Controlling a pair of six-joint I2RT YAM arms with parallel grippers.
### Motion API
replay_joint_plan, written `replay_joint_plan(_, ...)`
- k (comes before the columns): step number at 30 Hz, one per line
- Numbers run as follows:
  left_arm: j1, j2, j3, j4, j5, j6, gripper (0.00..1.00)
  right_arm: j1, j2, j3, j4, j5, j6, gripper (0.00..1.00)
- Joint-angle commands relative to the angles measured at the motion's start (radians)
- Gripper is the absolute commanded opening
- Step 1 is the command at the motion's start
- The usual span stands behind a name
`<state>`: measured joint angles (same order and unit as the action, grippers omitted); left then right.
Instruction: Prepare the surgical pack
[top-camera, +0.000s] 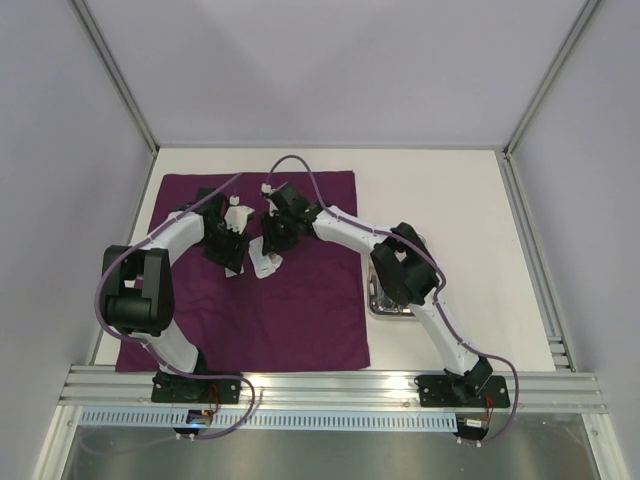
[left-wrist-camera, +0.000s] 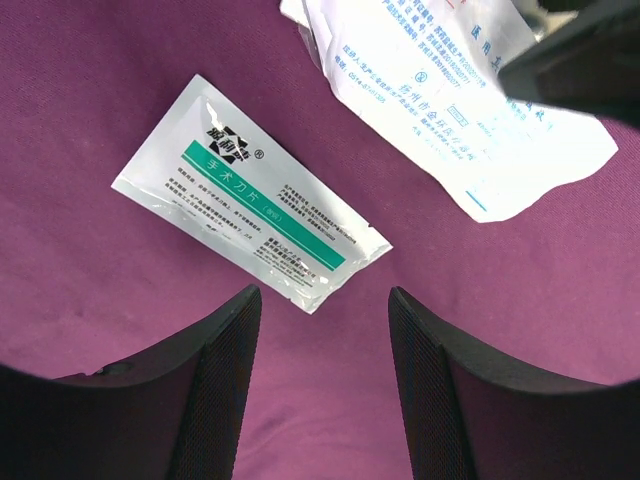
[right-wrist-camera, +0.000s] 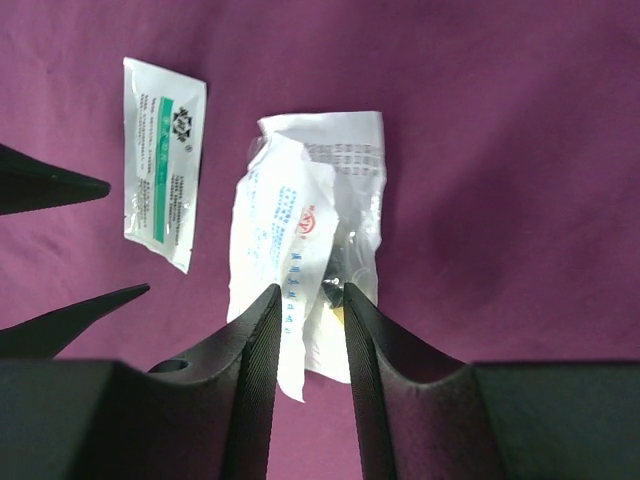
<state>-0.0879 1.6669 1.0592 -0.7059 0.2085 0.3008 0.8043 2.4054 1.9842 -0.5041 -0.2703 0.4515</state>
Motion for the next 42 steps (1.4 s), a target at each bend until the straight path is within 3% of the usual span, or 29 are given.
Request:
replay_joint_plan(1, 0.007, -0.001, 0.033, -0.003, 0.029, 0.012, 0.62, 0.013, 0.009, 0.038, 0.004, 0.017, -0.010, 0.34)
replay_joint_plan(11, 0.007, 0.013, 0.038, 0.003, 0.035, 0.009, 0.62, 0.026, -0.003, 0.044, 0.016, 0.019, -0.011, 0.36)
replay_joint_plan(19, 0.007, 0.027, 0.041, 0.006, 0.037, 0.012, 0.62, 0.036, 0.031, 0.044, 0.048, -0.024, 0.024, 0.25)
replay_joint_plan(27, 0.007, 0.021, 0.038, 0.006, 0.034, 0.017, 0.62, 0.035, 0.003, 0.035, 0.044, -0.035, 0.026, 0.01)
replay_joint_plan(42, 0.007, -0.036, 0.039, -0.020, 0.025, 0.041, 0.62, 0.029, -0.206, -0.157, 0.162, -0.073, 0.061, 0.01)
